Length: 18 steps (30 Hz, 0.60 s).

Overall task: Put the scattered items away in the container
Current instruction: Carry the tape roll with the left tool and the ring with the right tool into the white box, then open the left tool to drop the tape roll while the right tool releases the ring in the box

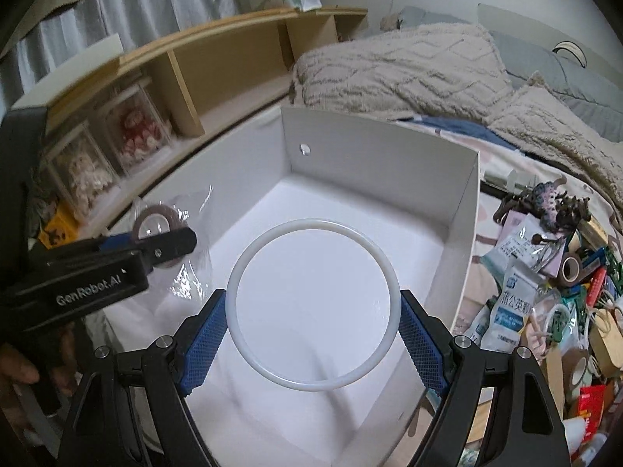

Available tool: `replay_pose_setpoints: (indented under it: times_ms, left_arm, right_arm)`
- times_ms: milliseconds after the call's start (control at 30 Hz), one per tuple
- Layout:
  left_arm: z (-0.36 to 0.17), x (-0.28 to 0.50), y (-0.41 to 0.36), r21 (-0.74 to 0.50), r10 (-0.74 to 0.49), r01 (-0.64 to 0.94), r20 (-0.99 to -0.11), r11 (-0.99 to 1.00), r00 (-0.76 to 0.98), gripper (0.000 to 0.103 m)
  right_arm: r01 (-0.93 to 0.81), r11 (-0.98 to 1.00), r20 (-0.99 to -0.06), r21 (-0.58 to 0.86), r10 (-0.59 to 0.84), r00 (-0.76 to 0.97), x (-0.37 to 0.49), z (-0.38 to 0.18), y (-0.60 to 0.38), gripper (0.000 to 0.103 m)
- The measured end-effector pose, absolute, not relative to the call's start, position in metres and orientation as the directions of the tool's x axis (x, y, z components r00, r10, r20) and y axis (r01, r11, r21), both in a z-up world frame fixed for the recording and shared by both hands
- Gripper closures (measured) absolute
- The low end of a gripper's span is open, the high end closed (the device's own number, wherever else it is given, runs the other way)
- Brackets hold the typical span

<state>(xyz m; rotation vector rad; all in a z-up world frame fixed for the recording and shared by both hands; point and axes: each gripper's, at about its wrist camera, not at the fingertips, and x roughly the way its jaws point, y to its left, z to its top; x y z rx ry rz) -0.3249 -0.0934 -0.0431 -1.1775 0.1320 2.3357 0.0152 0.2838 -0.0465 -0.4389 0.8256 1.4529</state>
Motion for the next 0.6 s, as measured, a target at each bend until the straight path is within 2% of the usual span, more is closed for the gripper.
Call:
replay_pose_setpoints:
  times_ms: [600]
  left_arm:
    - [-0.058,-0.322,-0.079,-0.079,0.363,-0.537,-0.817,-0.84,-0.449,0.054]
  right_arm:
    - [-0.984,0.088,-0.76,0.157,0.647,-0.064,0.007,-0.054,0.29,0.018]
